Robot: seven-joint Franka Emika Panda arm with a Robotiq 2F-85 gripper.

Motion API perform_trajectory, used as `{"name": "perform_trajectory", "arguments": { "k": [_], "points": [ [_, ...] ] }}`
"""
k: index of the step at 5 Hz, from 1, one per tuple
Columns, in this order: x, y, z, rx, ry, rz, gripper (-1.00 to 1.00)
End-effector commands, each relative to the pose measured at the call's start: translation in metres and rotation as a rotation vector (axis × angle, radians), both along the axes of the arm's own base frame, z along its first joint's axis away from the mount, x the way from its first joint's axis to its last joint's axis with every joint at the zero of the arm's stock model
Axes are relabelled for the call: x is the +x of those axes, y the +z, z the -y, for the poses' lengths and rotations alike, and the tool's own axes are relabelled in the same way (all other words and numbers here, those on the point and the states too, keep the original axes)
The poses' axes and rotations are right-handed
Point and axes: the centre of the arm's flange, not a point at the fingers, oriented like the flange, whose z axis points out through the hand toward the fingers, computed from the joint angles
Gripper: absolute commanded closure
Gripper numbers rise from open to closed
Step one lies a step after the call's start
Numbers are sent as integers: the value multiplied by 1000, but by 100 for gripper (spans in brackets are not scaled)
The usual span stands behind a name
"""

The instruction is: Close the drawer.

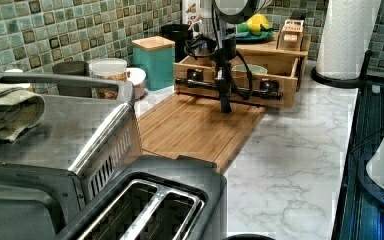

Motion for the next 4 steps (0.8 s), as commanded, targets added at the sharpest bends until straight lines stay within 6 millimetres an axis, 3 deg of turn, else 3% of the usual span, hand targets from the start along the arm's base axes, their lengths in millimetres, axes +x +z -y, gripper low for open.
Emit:
{"name": "perform_trajectory", "arguments": {
  "k": [1,2,3,4],
  "points": [
    [4,63,102,-27,-135,199,100],
    [13,59,120,-52,-154,232,100],
    [16,77,136,-89,-173,191,100],
    [20,81,169,-86,-140,186,100]
  ]
}}
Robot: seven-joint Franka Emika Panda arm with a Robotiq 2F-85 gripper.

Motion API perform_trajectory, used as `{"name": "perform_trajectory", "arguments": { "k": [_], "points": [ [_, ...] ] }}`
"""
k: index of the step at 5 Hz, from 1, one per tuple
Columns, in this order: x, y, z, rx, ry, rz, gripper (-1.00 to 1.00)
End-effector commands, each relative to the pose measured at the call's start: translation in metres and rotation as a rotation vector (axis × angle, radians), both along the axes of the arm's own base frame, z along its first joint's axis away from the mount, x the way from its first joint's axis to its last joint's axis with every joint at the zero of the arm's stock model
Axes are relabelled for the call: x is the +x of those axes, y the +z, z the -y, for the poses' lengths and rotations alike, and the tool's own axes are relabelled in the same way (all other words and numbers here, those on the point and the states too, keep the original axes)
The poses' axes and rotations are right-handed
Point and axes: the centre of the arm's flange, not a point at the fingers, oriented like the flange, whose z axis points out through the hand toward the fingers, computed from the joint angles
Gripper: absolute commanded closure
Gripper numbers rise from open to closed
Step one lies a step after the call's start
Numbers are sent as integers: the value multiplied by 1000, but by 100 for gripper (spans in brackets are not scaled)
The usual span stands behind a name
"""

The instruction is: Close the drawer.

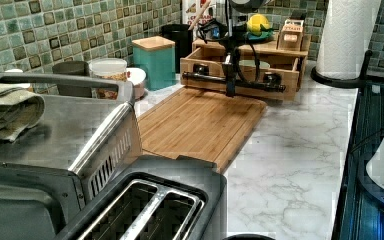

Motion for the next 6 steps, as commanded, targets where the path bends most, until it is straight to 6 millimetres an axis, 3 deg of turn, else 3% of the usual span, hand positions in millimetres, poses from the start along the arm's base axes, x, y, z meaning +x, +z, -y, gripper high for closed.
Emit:
{"name": "perform_trajectory", "arguments": {
  "k": [1,3,5,6],
  "points": [
    [36,59,140,-65,-20,68,100],
    [41,63,217,-74,35,94,100],
    [27,114,277,-97,-15,91,100],
    [17,107,300,-82,-86,196,100]
  ]
}}
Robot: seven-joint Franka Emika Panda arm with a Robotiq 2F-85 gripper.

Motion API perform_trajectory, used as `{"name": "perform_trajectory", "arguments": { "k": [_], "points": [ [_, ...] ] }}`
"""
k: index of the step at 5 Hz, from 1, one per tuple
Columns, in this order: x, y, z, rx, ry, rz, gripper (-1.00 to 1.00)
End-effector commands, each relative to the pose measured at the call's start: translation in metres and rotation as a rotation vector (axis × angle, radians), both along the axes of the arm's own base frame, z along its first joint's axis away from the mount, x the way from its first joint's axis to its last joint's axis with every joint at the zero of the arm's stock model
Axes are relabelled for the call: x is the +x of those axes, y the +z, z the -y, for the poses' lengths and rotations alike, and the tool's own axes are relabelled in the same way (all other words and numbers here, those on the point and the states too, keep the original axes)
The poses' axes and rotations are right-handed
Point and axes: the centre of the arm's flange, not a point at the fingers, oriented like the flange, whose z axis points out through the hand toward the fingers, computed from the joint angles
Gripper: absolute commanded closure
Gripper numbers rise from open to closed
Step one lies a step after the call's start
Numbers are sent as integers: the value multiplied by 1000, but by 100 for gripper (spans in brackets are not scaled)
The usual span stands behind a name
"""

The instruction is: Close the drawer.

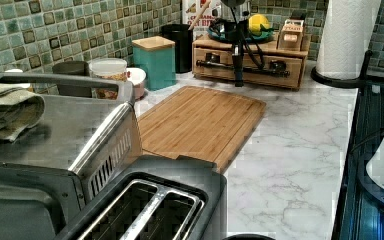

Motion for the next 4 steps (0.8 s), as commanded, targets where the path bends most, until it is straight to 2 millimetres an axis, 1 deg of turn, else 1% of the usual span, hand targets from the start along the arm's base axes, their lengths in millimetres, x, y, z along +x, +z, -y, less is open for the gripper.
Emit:
{"name": "perform_trajectory", "arguments": {
  "k": [1,2,4],
  "points": [
    [-21,120,184,-216,-247,353,100],
    [-32,149,179,-318,-254,377,100],
    [-32,149,179,-318,-254,377,100]
  ]
}}
